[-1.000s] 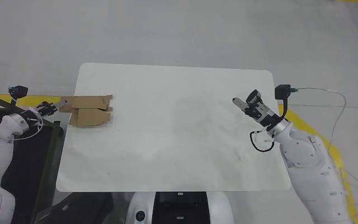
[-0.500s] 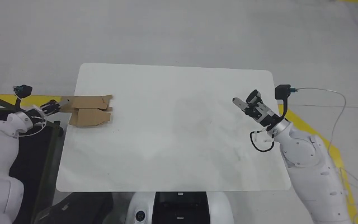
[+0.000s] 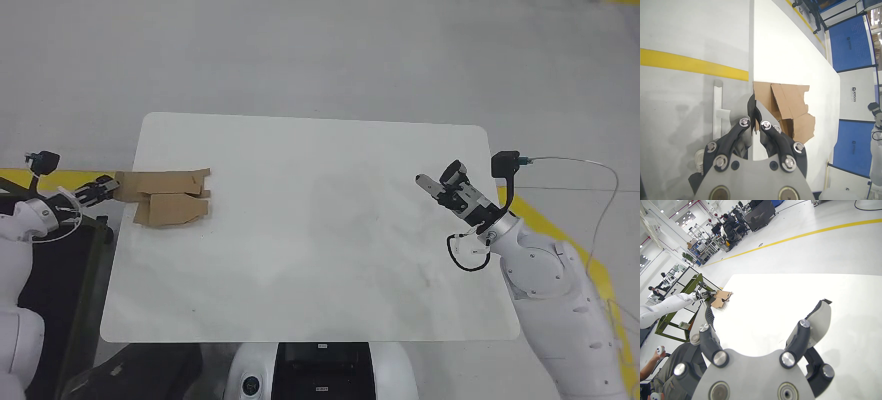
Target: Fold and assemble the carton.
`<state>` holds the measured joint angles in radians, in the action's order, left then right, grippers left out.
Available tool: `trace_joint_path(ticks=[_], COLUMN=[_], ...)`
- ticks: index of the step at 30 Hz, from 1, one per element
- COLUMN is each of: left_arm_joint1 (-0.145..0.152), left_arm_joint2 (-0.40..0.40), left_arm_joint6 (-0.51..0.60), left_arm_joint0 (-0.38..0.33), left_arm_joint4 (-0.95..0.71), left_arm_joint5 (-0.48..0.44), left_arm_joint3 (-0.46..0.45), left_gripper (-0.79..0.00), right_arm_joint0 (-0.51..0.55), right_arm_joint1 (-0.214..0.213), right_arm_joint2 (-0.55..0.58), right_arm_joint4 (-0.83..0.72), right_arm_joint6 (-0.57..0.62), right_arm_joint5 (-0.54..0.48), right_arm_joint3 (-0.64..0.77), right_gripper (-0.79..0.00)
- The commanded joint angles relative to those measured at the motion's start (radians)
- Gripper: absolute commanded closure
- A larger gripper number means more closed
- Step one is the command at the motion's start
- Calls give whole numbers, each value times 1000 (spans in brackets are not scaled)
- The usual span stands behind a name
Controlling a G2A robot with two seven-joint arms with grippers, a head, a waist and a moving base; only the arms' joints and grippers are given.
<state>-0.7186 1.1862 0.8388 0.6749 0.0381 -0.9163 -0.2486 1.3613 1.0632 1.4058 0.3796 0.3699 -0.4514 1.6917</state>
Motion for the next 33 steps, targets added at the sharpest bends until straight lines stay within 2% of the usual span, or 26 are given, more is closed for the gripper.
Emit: trace_joint_path(ticks=[1,4,8,14,21,28,33], left_arm_joint1=[1,6,28,88,161,196,200], left_arm_joint2=[15,24,32,67,170,254,263], left_arm_joint6=[58,94,147,244,339,371,371], left_arm_joint0=[-3,14,68,187,345,484,523], left_arm_joint4=[-55,-132,-263,-519,-756,-827,-830], left_arm_joint5=[-7,29,81,178,273,305,306], left_arm_joint3=[3,-45,-160,-411,-708,-996,-1149], left_gripper=[0,0,0,0,0,0,0], right_arm_joint0=[0,0,0,0,0,0,0], right_arm_joint1=[0,0,0,0,0,0,0], right_arm_joint2=[0,0,0,0,0,0,0], right_arm_joint4=[0,0,0,0,0,0,0], right_arm_joint6=[0,0,0,0,0,0,0], right_arm_joint5=[0,0,0,0,0,0,0], right_arm_joint3=[0,0,0,0,0,0,0], right_gripper=[-785,-785,-785,-785,-785,-785,-785])
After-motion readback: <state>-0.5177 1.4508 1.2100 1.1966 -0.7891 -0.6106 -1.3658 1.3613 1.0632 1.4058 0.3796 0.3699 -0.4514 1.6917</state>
